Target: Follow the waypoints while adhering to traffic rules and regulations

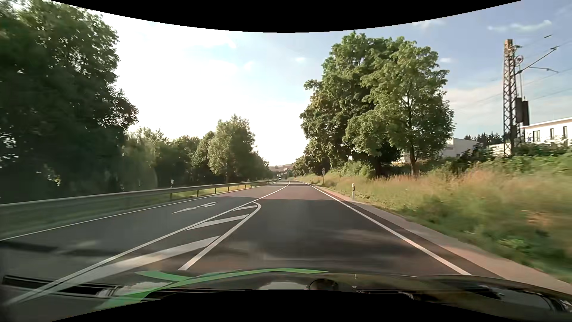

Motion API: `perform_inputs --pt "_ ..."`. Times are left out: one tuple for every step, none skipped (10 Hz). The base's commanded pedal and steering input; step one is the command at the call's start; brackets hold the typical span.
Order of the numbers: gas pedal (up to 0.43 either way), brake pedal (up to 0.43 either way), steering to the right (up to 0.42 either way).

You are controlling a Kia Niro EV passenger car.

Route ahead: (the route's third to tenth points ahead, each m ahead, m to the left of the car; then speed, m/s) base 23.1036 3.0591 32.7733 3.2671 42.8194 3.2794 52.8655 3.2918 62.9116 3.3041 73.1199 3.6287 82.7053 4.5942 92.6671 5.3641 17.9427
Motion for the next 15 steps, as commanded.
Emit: perform_inputs --pt "0.22 0.0 -0.005" --pt "0.22 0.0 -0.003" --pt "0.22 0.0 0.0" --pt "0.22 0.0 0.003" --pt "0.24 0.0 0.004" --pt "0.26 0.0 0.004" --pt "0.26 0.0 0.0" --pt "0.28 0.0 -0.004" --pt "0.28 0.0 -0.004" --pt "0.28 0.0 -0.004" --pt "0.311 0.0 -0.004" --pt "0.319 0.0 -0.004" --pt "0.319 0.0 -0.004" --pt "0.319 0.0 -0.004" --pt "0.319 0.0 -0.004"
